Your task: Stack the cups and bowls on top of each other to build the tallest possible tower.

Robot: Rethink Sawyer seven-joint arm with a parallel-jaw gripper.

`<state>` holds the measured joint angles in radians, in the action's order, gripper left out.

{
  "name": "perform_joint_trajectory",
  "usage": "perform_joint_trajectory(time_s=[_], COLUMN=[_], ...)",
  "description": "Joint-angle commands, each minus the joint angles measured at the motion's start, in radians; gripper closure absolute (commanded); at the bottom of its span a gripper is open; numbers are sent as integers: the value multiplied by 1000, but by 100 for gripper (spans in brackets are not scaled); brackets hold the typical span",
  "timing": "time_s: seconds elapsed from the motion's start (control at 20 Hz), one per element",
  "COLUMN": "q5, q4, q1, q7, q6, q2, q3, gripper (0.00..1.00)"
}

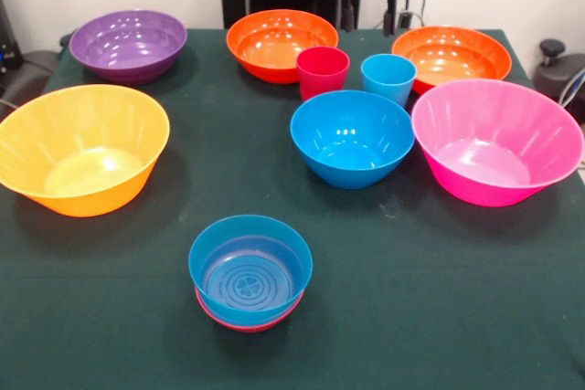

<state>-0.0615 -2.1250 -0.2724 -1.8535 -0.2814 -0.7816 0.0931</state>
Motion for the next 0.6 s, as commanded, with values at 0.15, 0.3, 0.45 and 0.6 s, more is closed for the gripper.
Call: perform_joint_trajectory(time_s=[0.15,0.3,0.45,0.6], q5=[-84,-104,-123,-137], q4=[92,103,101,104], q1=[-10,-3,11,22], q7=[-158,-171,-190,-202], q6=[-15,5,26,59], q2=[44,57,72,91], q3=[98,92,77,70], gripper=[0,0,0,0])
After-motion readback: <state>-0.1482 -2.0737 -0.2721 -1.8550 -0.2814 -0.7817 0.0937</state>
